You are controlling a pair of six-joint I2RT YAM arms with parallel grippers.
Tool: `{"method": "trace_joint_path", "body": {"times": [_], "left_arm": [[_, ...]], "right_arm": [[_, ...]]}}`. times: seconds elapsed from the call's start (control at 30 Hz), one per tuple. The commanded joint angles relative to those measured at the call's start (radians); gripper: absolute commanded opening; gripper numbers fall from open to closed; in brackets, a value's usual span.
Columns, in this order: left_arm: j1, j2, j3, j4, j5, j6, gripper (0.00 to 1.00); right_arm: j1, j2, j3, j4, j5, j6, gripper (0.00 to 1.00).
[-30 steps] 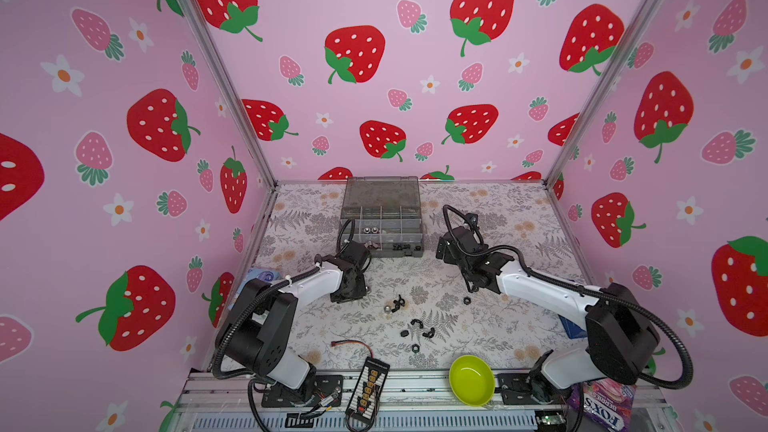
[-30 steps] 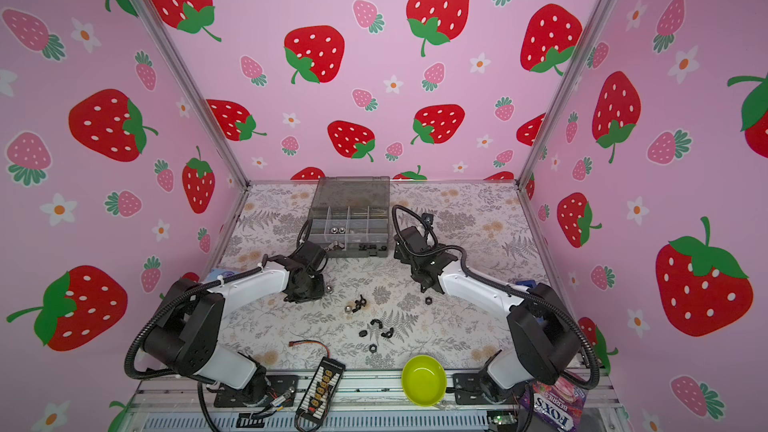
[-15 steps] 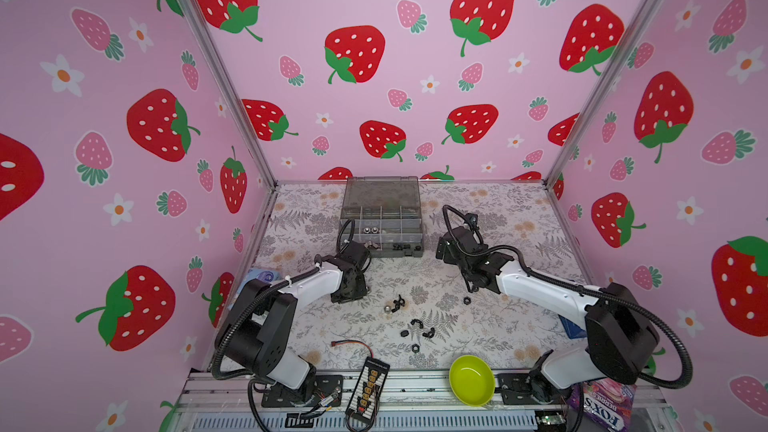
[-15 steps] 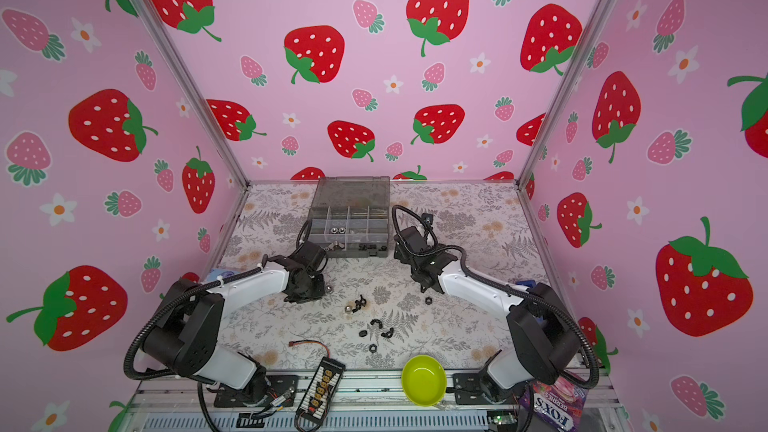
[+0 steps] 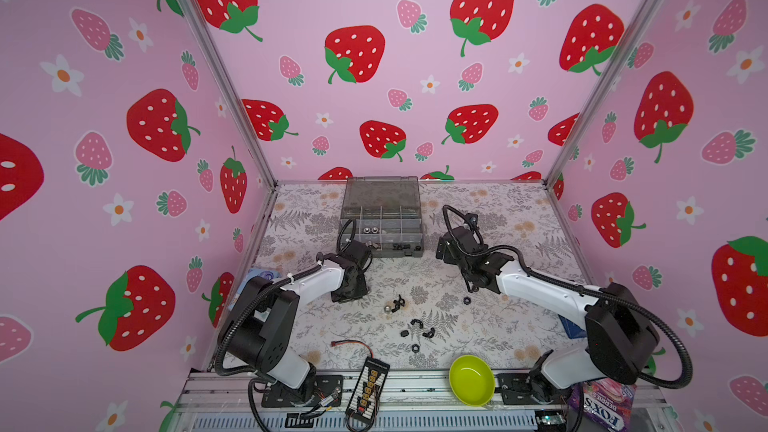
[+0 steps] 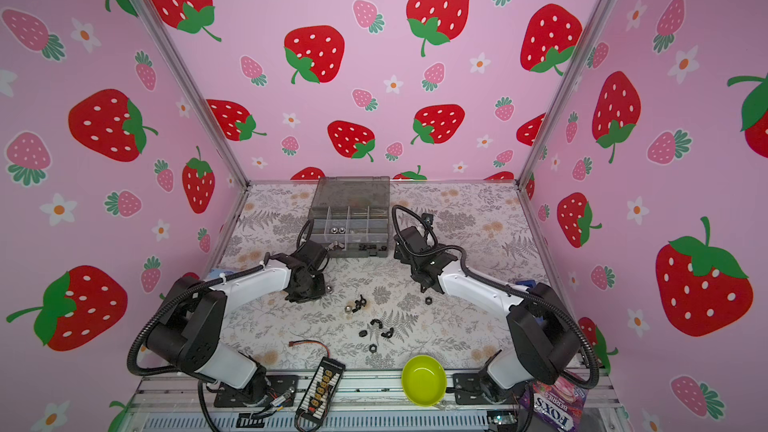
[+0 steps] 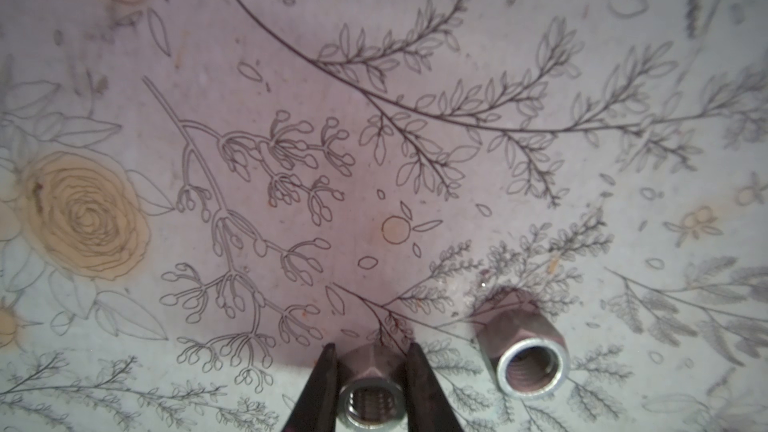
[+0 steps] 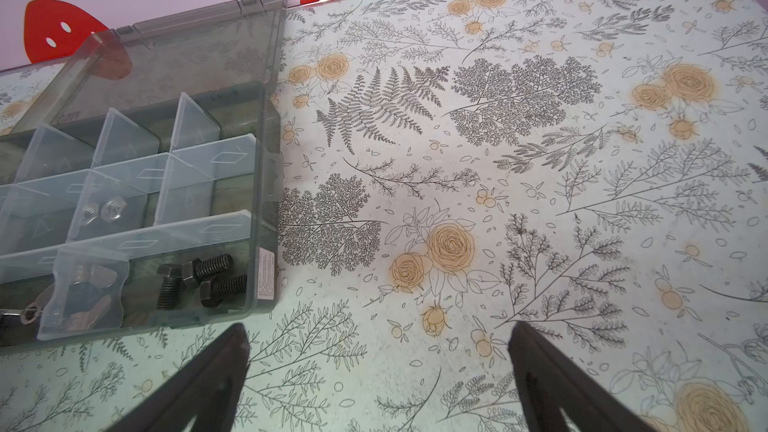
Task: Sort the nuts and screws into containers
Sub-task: 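Lift the silver nut with the left gripper and carry it over the box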
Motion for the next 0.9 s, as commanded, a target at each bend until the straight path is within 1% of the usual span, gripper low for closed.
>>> {"method": "trace_joint_path", "body": {"times": [0.0,0.23,0.47,0.7,0.87], "left_arm": [[0.000,0.004,-0.035,-0.086,0.025,-0.026,0.24],[0.000,-0.056,0.030,-0.082,-0.013,-0.037,0.21],[0.000,-0.087,0.138,-0.052,-0.054,-0.025,0.21],[0.003,-0.020,0.323,-0.024,-0.094,0.046,0.21],[0.012,0.082,0.482,-0.011,-0.109,0.103,0.21]], "right_arm": [[-0.004,0.004,0.007,-0.015,0.022,0.024,1.00],[-0.003,0.005,0.007,-0.011,0.025,0.025,1.00],[-0.003,0.002,0.002,-0.007,0.028,0.029,1.00],[-0.003,0.000,0.004,-0.003,0.027,0.023,1.00],[-0.003,-0.007,-0.002,-0.003,0.029,0.031,1.00]]}}
